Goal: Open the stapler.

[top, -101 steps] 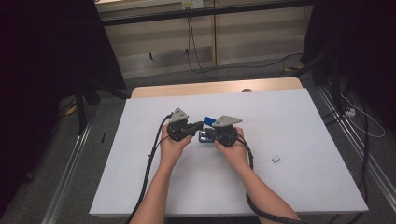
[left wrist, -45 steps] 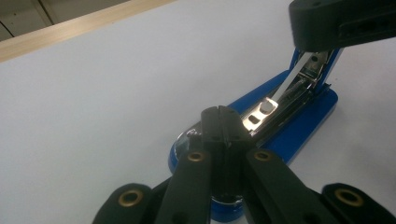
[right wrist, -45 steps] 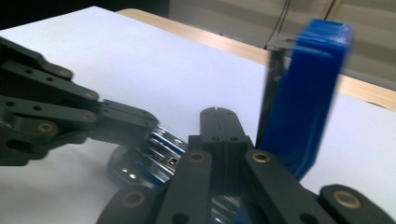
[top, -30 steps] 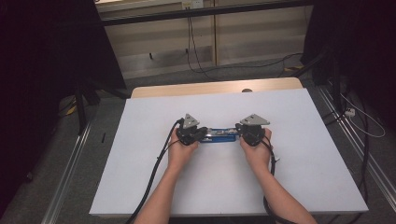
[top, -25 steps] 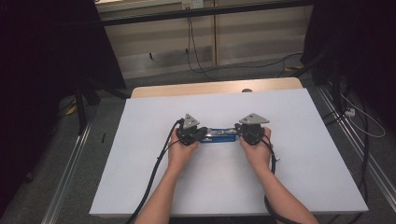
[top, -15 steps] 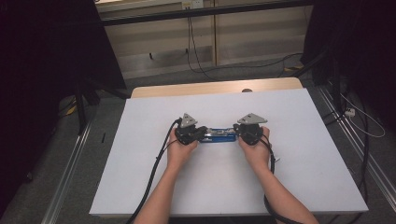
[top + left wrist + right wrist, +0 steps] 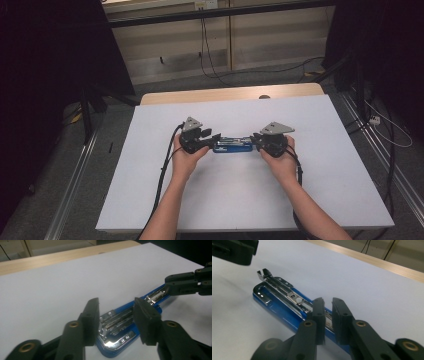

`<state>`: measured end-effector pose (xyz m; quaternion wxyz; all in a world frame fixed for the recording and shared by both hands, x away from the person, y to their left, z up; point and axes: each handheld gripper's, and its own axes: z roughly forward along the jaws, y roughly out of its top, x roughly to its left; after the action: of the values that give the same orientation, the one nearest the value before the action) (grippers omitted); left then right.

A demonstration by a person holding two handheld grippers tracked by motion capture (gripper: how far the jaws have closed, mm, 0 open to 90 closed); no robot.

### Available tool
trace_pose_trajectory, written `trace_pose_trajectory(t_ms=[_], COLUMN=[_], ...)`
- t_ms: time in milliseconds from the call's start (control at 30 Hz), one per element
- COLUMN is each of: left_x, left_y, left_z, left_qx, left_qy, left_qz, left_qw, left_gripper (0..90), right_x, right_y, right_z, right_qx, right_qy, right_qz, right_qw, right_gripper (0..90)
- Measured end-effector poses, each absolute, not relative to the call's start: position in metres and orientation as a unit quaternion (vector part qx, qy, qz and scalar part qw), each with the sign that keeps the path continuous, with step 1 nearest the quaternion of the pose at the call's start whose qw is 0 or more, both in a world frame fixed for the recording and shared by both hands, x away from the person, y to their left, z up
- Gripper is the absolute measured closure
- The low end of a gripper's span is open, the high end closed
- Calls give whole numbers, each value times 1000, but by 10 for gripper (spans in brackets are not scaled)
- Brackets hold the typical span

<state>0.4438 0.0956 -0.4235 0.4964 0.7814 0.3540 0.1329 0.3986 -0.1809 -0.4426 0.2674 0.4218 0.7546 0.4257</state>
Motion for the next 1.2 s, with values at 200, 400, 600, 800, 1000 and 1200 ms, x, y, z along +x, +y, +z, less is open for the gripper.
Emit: trace_pose_trajectory(t_ms=[200, 400, 600, 800, 1000, 1200], left_x=[436, 428, 421, 414, 410, 407], left_y=[102, 108, 115, 123, 129, 140], left_z=[-418, -416, -411, -412, -412, -413], left_qx=[791, 793, 790, 790, 791, 783], left_qy=[351, 357, 363, 359, 364, 376], left_qz=[135, 129, 125, 131, 129, 133], left_qw=[482, 477, 478, 480, 475, 478], left_gripper=[354, 256, 171, 133, 121, 90], right_x=[384, 371, 357, 341, 334, 330], right_y=[-196, -211, -224, -241, -251, -265], right_z=[-438, -434, -431, -427, -429, -438], right_qx=[419, 423, 420, 419, 426, 445], right_qy=[752, 750, 755, 754, 754, 751], right_qz=[428, 428, 426, 426, 421, 416], right_qw=[276, 274, 269, 274, 268, 256], right_gripper=[687, 575, 438, 325, 262, 187])
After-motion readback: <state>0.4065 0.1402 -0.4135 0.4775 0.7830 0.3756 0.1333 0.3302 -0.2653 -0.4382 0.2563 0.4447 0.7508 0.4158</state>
